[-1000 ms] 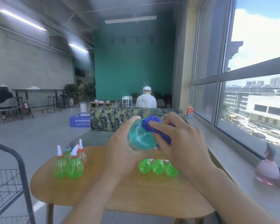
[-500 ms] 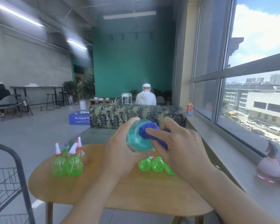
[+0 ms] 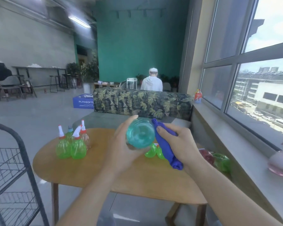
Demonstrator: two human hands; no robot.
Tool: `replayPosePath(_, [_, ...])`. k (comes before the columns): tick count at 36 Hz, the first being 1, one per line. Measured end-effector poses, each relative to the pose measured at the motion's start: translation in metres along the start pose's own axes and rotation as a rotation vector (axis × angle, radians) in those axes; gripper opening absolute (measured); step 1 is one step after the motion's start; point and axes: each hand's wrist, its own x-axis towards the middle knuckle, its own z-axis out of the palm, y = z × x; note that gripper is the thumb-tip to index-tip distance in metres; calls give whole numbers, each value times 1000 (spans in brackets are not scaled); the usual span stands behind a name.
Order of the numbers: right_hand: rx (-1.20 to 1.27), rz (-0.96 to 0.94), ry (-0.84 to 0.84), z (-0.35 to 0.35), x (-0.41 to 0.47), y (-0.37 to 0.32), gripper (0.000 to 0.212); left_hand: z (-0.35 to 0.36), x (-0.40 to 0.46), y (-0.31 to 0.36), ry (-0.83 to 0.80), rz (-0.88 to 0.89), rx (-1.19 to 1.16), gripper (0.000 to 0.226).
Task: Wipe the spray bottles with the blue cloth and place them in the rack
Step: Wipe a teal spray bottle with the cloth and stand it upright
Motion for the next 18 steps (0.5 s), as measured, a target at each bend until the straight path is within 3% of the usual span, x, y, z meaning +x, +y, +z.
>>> replayPosePath(6, [107,162,12,10,1,32,15,13,-12,-30,-113,-107,-207,109])
replayPosePath(14, [115,288,6,27,4,87,28,28,-21,-59,-27,-240,-269,43])
replayPosePath(18, [135,342,2,37,13,117,19,32,-23,-85,-50,-244,-214,34])
